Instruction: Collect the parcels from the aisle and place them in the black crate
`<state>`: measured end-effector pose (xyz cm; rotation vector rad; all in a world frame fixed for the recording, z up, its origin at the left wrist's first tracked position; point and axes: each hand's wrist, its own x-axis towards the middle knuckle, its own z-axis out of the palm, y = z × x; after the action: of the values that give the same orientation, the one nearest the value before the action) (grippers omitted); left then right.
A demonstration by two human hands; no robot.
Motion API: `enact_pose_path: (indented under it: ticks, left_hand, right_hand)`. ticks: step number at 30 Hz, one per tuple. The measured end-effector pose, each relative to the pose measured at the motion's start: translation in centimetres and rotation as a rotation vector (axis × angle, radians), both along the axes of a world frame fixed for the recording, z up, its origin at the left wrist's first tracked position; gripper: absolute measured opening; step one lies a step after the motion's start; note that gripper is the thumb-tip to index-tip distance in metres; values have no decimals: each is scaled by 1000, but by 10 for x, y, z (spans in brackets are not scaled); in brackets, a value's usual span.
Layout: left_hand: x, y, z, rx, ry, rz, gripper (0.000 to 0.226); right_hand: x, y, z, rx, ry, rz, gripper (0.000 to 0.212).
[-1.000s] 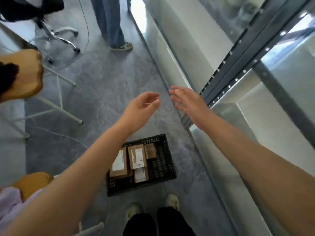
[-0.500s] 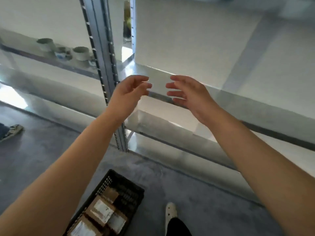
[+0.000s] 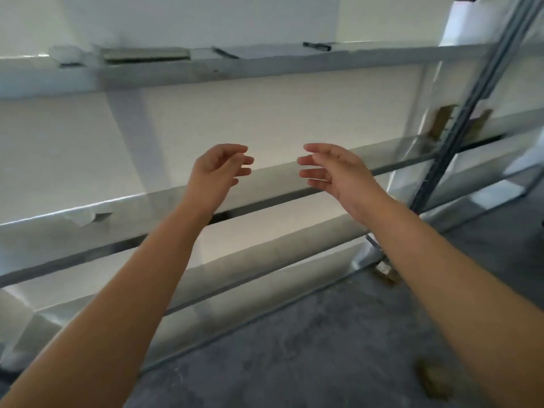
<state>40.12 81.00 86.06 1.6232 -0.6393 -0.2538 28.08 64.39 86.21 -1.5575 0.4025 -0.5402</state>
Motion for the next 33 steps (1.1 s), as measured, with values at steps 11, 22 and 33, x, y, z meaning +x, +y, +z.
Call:
enact_pose_path:
  ticks: [11, 22, 33]
  left_hand:
    - [-111, -280, -18, 60, -64, -518, 18]
    - [-128, -498, -73, 129, -76, -904, 17]
    - [-187, -693, -130, 286, -22, -1283, 18]
  right_hand:
    - [-192, -224, -20, 39, -38, -515, 18]
    - [-235, -370, -72, 122, -3, -890, 19]
    - [-291, -469, -130, 231, 150, -1240, 20]
